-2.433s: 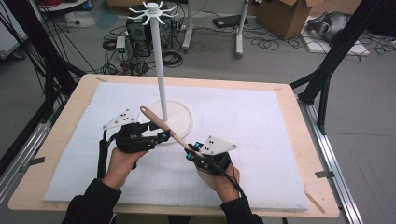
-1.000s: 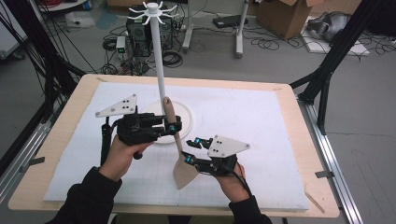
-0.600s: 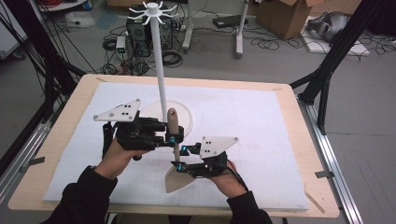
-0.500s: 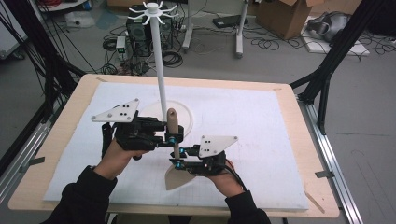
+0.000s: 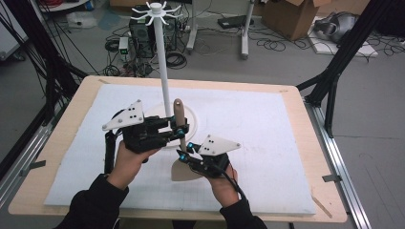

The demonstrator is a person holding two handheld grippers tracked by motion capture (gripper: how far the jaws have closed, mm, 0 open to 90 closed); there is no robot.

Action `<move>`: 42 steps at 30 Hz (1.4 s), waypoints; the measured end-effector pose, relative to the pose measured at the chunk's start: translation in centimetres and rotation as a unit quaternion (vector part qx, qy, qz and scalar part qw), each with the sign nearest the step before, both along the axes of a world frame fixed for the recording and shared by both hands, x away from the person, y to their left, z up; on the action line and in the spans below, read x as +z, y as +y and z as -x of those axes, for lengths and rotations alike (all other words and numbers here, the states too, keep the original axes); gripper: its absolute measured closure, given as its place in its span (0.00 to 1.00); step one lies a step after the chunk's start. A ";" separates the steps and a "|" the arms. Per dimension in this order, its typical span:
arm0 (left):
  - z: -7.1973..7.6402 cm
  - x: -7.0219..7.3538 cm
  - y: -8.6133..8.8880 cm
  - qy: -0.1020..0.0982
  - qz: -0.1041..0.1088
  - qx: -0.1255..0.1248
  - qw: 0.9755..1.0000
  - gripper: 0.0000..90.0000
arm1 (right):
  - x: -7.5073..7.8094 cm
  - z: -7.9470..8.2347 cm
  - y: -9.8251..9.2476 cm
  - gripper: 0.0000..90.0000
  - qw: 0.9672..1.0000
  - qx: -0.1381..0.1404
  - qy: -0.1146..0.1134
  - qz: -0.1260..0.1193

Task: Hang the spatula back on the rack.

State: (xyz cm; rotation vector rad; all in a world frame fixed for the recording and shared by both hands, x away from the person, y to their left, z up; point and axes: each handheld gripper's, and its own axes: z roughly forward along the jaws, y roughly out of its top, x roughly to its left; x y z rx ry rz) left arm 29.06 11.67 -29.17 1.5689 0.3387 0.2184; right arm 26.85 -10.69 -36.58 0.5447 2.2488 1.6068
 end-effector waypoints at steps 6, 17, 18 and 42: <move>-0.9 0.6 0.6 0.013 0.005 -0.002 1.000 0.83 | 0.3 0.3 -0.7 0.44 0.999 -0.026 -0.024 -0.005; -3.2 3.7 2.2 0.004 -0.009 0.060 0.998 0.83 | 0.2 0.7 -7.2 0.26 0.990 -0.133 -0.050 0.025; -3.4 4.0 2.2 0.004 -0.011 0.067 0.998 0.83 | 0.2 0.7 -7.7 0.26 0.989 -0.138 -0.049 0.025; -8.2 10.5 0.8 0.003 -0.038 0.158 0.987 0.83 | -0.3 0.8 -12.1 0.24 0.982 -0.182 -0.041 0.023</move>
